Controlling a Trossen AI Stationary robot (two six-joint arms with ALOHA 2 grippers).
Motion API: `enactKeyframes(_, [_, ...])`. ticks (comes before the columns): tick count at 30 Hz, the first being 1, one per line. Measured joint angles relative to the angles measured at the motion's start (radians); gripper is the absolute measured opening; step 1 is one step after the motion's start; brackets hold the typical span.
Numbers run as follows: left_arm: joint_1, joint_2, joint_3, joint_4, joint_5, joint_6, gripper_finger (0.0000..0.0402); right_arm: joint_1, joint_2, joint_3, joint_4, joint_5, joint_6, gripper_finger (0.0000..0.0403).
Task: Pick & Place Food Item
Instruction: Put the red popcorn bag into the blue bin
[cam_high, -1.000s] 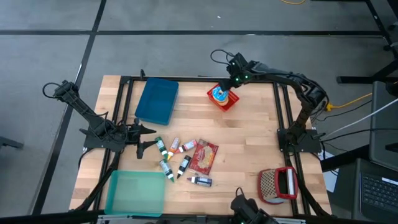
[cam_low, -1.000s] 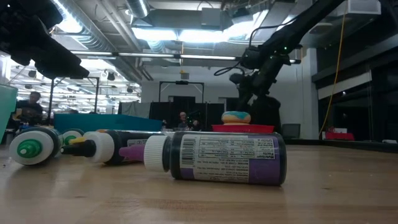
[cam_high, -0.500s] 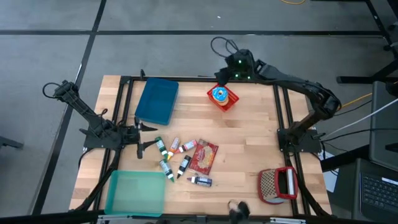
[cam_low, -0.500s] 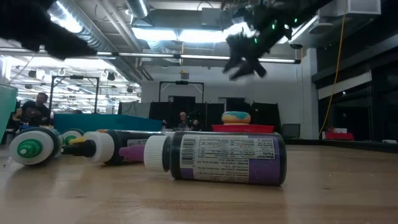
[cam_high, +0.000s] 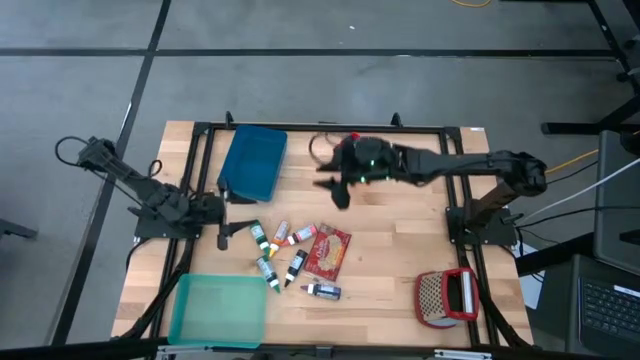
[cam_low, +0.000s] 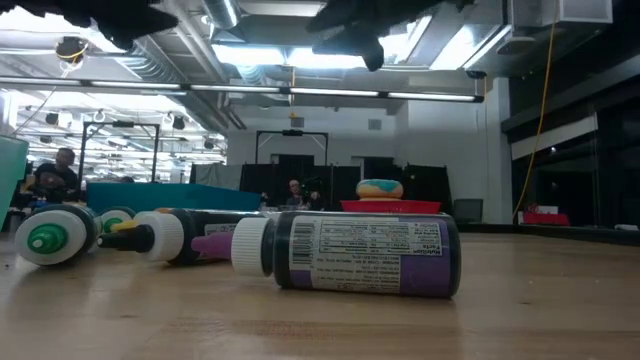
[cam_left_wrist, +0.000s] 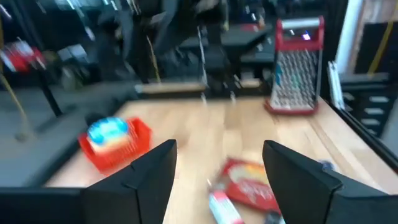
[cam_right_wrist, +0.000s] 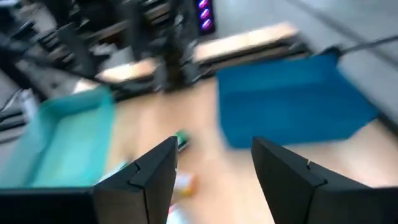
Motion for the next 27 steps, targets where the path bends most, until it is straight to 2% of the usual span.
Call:
enactKeyframes(4, [0.047, 0.029, 0.014, -0.138, 0.045, -0.142, 0.0235, 0.1, 0.003, 0.0, -0.112, -0.011, 0.087, 0.0209])
enactKeyframes(7, [0.062, 0.058, 0.01, -0.19, 0.047, -0.212, 0.0235, 0.168, 0.025, -0.004, -0.223, 0.065, 0.194, 0.0209])
enactKeyframes(9, [0.066, 0.077, 0.01, -0.214, 0.049, -0.252, 0.0235, 0.198, 0.037, -0.038, -0.266, 0.088, 0.284, 0.0209])
enactKeyframes(15, [0.066, 0.128, 0.01, -0.231, 0.13, -0.334, 0.0235, 0.254, 0.04, -0.228, -0.24, 0.086, 0.511, 0.0209])
enactKeyframes(18, [0.066, 0.161, 0.01, -0.231, 0.136, -0.358, 0.0235, 0.273, 0.04, -0.331, -0.178, 0.081, 0.596, 0.0209])
enactKeyframes(23, [0.067, 0.223, 0.01, -0.225, 0.116, -0.363, 0.0235, 0.264, 0.041, -0.519, 0.08, 0.062, 0.691, 0.0209])
enactKeyframes(27, [0.072, 0.258, 0.01, -0.204, 0.105, -0.369, 0.0235, 0.243, 0.041, -0.614, 0.223, 0.019, 0.735, 0.0209])
